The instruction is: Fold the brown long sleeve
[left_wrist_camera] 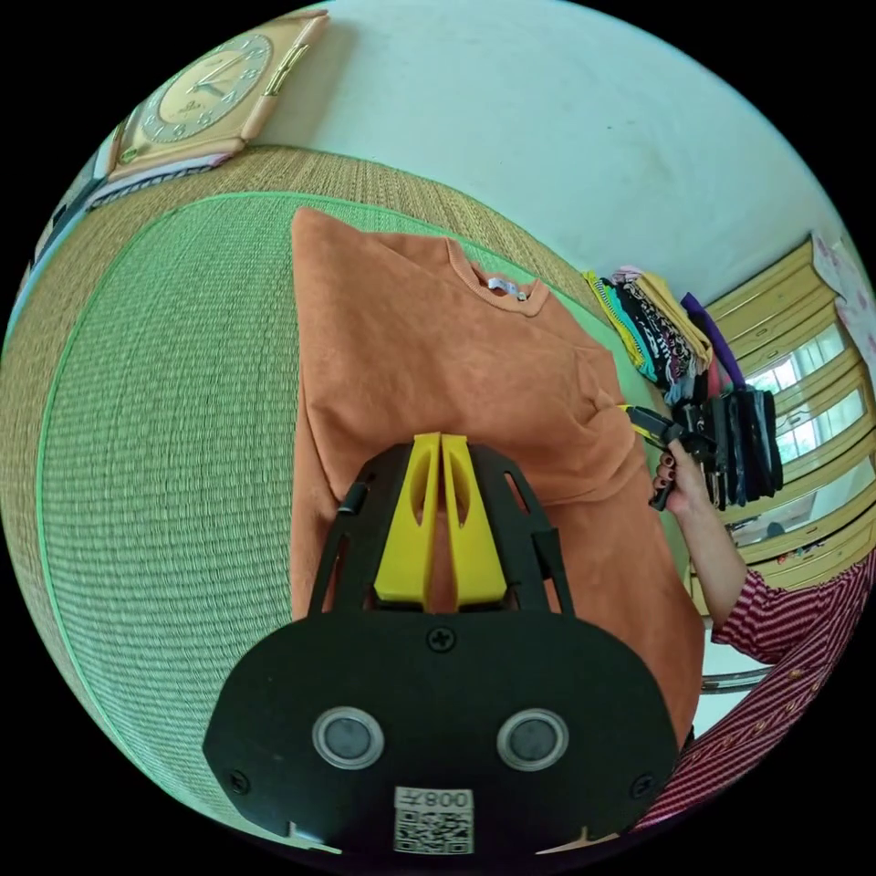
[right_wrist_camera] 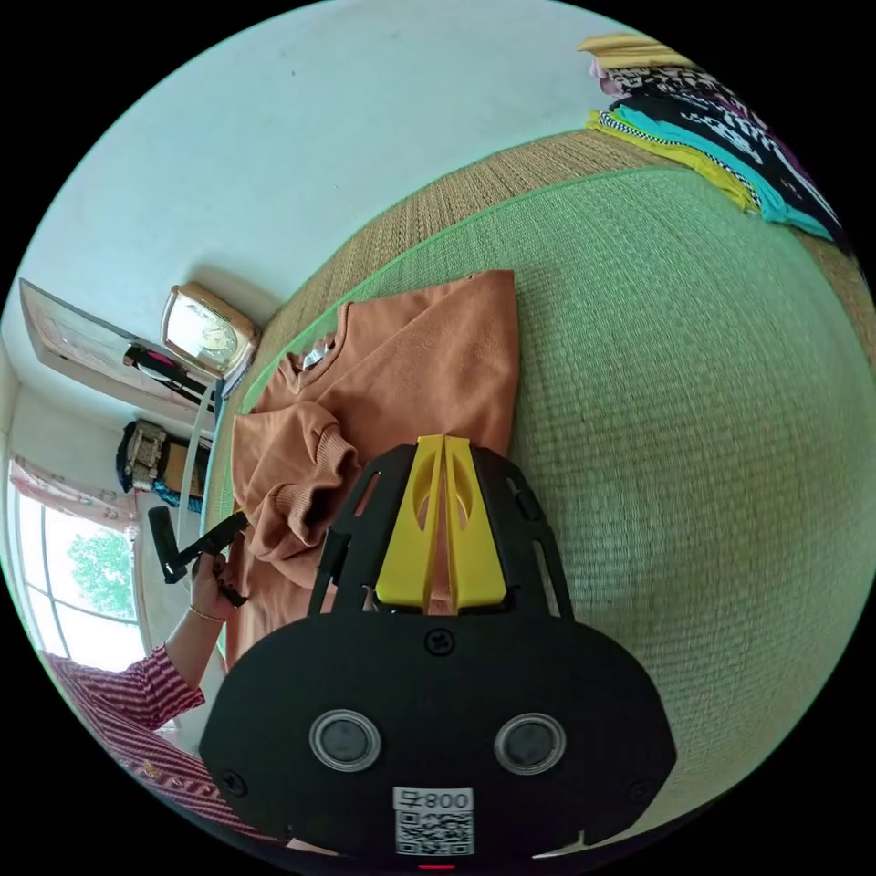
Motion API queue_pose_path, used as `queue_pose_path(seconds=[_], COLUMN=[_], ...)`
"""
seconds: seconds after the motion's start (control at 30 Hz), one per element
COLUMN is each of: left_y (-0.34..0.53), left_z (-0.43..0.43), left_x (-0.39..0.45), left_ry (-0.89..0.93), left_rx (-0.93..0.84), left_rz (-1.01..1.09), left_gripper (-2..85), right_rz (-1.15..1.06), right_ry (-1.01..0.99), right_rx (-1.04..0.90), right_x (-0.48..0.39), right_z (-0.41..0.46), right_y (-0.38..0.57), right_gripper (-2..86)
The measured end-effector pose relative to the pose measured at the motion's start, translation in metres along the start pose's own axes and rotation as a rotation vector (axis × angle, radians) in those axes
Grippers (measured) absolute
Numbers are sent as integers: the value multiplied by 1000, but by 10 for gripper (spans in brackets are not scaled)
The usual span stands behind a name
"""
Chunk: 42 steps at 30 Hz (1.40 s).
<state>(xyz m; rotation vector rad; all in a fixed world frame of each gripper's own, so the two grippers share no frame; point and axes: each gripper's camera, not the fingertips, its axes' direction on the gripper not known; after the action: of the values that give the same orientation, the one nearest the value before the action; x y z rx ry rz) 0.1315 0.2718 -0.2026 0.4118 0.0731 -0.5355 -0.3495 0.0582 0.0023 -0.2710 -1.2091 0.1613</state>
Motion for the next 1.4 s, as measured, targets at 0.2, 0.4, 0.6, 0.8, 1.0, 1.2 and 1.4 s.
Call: queue_pose_path(seconds=[0.2,0.4,0.6,0.8,1.0,1.2,1.4], left_y=[-47,-85,-84,-54,-74,-85,-40], left_z=[23,49,53,66,75,107,88], left_x=[-3,-9,-10,-33,-40,-80,-114], left_ry=[-22,-32,-9,-47,-53,-24,89], left_rx=[-2,0,9,-12,53,-24,22], left_rz=[-5,-4,-17,-36,-37,-95,-139], left_gripper=[0,0,1,2,1,2,3], right_rz=[-8,-21,-25,-83,-65,-91,-54], right_ry=[-8,15,-5,-39,-26,-16,-81], right_rx=[-11,-33,-47,25,-12,-75,-32], right_x=[-6,-14,-14,-16,-11,-4,19], right_z=[8,14,2,-38,-41,-42,-110], right_y=[-33,-63,-60,-2,4,23,66], right_gripper=[0,0,0,0,1,2,4])
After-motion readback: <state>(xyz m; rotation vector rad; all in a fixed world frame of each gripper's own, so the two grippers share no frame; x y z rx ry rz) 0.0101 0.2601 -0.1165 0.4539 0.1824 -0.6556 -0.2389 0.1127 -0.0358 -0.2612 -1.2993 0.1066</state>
